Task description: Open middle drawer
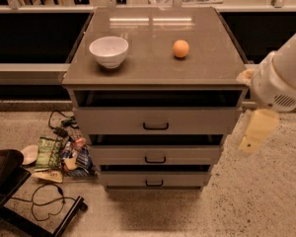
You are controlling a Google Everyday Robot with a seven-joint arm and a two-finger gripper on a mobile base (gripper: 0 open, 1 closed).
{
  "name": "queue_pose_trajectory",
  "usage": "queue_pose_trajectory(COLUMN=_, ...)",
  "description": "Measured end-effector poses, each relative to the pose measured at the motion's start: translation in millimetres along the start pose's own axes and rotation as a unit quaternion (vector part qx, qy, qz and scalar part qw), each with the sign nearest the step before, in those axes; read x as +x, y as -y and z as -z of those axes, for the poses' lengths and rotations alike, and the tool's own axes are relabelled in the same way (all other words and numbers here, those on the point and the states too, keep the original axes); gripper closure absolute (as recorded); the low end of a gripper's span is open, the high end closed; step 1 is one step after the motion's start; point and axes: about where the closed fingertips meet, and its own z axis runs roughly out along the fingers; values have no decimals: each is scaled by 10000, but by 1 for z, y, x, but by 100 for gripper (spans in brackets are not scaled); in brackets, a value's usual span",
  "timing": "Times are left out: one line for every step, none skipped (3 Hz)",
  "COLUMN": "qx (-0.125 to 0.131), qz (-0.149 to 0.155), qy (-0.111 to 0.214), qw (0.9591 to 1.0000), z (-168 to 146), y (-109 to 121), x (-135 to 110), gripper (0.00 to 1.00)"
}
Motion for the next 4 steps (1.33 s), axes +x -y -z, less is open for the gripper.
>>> queue_pose_trajectory(qx=-277, qz=-140, qy=184, qw=9994, z=-78, y=-8, x=22, gripper=0)
queue_pose_trajectory(qx=-468, qz=-84, qy=131, qw=9988, z=-158, y=-14, x=41, gripper=0)
queue_pose_trajectory(qx=-430, qz=-81, qy=20, qw=9990, z=-219, y=-19, x=58, gripper=0)
queue_pose_trajectory(qx=-825, qz=-304, qy=-106, qw=9961, z=-269, y=-18, x=64, gripper=0)
